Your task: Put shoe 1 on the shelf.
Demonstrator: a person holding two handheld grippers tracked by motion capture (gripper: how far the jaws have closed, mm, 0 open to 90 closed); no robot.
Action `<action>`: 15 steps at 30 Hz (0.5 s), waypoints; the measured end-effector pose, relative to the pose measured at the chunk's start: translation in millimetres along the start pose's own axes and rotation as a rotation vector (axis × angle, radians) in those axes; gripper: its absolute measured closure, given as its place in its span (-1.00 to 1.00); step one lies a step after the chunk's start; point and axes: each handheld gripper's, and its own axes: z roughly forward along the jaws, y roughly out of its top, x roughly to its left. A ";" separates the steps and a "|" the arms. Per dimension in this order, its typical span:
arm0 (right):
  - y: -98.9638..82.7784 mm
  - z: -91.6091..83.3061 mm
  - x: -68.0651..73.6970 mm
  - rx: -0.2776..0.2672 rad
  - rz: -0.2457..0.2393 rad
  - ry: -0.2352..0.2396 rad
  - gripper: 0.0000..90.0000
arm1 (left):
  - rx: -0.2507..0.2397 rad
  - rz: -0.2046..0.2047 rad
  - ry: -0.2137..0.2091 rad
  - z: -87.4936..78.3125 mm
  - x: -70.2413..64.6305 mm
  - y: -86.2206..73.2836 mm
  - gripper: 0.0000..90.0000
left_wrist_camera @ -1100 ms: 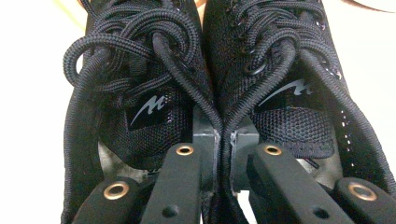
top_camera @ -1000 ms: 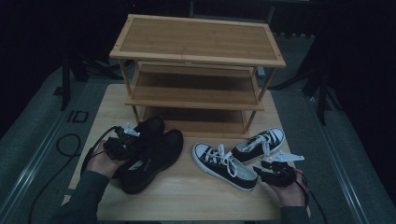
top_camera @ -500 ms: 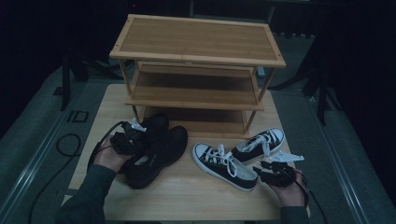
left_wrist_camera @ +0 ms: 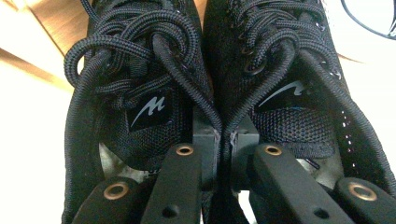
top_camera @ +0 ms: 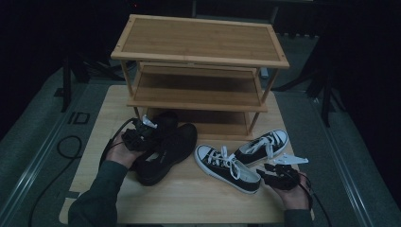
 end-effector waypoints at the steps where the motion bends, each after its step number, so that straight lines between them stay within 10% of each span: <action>1: -0.1 0.0 0.0 0.000 0.000 0.000 0.20 | 0.000 0.000 0.003 1.0 -0.3 1.4 0.89; 15: -2.3 -0.1 -1.8 0.000 0.009 0.000 0.20 | 0.004 -0.005 0.032 12.5 0.4 23.1 0.89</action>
